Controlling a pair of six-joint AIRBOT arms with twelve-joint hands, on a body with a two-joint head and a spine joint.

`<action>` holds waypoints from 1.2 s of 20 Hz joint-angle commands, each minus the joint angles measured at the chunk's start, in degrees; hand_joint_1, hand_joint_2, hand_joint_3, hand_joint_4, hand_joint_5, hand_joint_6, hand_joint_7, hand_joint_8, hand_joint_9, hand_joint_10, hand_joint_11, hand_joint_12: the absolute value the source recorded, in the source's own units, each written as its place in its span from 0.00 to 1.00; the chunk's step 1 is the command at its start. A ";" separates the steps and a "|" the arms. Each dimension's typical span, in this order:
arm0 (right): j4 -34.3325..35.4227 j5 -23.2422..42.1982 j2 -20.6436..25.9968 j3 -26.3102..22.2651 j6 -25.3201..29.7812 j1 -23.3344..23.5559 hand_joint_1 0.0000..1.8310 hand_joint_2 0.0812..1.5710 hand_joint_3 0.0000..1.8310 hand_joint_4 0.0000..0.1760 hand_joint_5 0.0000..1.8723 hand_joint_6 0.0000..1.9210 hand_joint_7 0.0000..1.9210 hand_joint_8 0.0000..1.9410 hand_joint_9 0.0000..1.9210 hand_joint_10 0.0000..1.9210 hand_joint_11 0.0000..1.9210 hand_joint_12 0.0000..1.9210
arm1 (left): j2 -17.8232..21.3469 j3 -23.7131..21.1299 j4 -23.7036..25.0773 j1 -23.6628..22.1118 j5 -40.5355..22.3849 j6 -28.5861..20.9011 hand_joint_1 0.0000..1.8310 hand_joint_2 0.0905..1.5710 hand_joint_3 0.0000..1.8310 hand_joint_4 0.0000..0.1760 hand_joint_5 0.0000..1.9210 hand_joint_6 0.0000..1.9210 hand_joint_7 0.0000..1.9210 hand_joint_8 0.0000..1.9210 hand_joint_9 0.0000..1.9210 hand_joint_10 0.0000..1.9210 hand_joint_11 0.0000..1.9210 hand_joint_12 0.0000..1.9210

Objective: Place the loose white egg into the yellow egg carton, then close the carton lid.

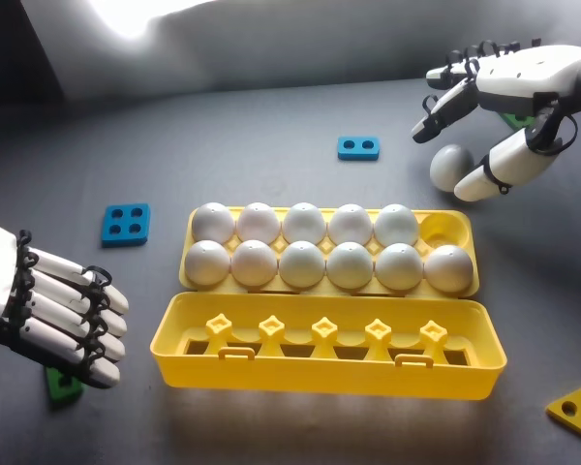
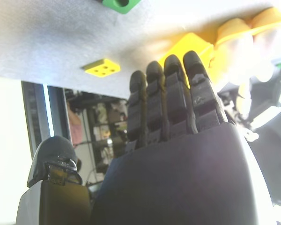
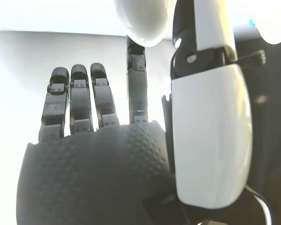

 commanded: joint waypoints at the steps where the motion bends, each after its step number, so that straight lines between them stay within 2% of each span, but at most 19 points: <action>1: 0.84 4.76 0.74 0.49 0.08 0.00 0.50 0.58 0.00 1.00 0.32 0.00 0.00 0.00 0.00 0.00 0.00 0.00 | 0.63 0.35 -3.60 -0.10 -3.06 0.00 0.00 0.69 0.00 0.00 0.14 0.00 0.13 0.00 0.09 0.00 0.00 0.14; 3: 0.84 4.81 0.60 0.60 0.08 -0.32 0.51 0.58 0.00 1.00 0.33 0.01 0.00 0.00 0.00 0.00 0.00 0.00 | 0.62 0.31 -3.60 -0.09 -3.06 0.00 0.00 0.69 0.00 0.00 0.15 0.00 0.13 0.00 0.09 0.00 0.00 0.16; 4: 0.84 4.87 0.51 0.68 0.06 -0.49 0.49 0.58 0.00 1.00 0.31 0.00 0.00 0.00 0.00 0.00 0.00 0.00 | 0.62 0.31 -3.60 -0.09 -3.06 0.00 0.00 0.68 0.00 0.00 0.16 0.00 0.15 0.00 0.11 0.00 0.00 0.20; 6: 0.84 5.10 0.33 0.94 0.05 -0.73 0.51 0.58 0.00 1.00 0.32 0.00 0.00 0.00 0.00 0.00 0.00 0.00 | 0.63 0.29 -3.60 -0.09 -3.06 0.00 0.00 0.69 0.00 0.00 0.15 0.00 0.13 0.00 0.10 0.00 0.00 0.17; 13: 0.88 5.52 0.01 1.14 0.06 -1.17 0.50 0.57 0.00 1.00 0.34 0.01 0.00 0.00 0.00 0.00 0.00 0.00 | 0.65 0.17 -3.59 -0.10 -3.06 0.00 0.00 0.69 0.00 0.00 0.16 0.00 0.14 0.00 0.10 0.00 0.00 0.19; 15: 0.89 5.53 -0.06 1.27 0.06 -1.38 0.49 0.58 0.00 1.00 0.33 0.00 0.01 0.00 0.00 0.00 0.00 0.00 | 0.64 0.15 -3.59 -0.10 -3.06 0.00 0.00 0.69 0.00 0.00 0.14 0.00 0.13 0.00 0.09 0.00 0.00 0.16; 17: 0.89 5.58 -0.09 1.38 0.05 -1.59 0.50 0.59 0.00 0.96 0.34 0.01 0.01 0.00 0.00 0.00 0.00 0.00 | 0.64 0.14 -3.59 -0.10 -3.06 0.00 0.00 0.69 0.00 0.00 0.15 0.00 0.14 0.00 0.10 0.00 0.00 0.17; 19: 0.89 5.76 -0.19 1.71 0.05 -1.73 0.49 0.58 0.00 1.00 0.34 0.01 0.01 0.00 0.00 0.00 0.00 0.00 | 0.65 0.09 -3.59 -0.10 -3.06 0.00 0.00 0.70 0.00 0.00 0.15 0.00 0.13 0.00 0.10 0.00 0.00 0.17; 20: 0.89 5.88 -0.31 1.94 0.05 -1.82 0.49 0.58 0.00 1.00 0.34 0.01 0.02 0.01 0.00 0.00 0.00 0.00 | 0.65 0.09 -3.59 -0.10 -3.06 0.00 0.00 0.70 0.00 0.00 0.14 0.00 0.13 0.00 0.09 0.00 0.00 0.14; 24: 1.73 6.45 -0.48 2.52 0.05 -2.26 0.50 0.58 0.00 1.00 0.36 0.01 0.03 0.01 0.00 0.00 0.00 0.00 | 0.70 0.06 -3.59 -0.10 -3.06 0.00 0.00 0.70 0.00 0.00 0.15 0.00 0.13 0.00 0.09 0.00 0.00 0.16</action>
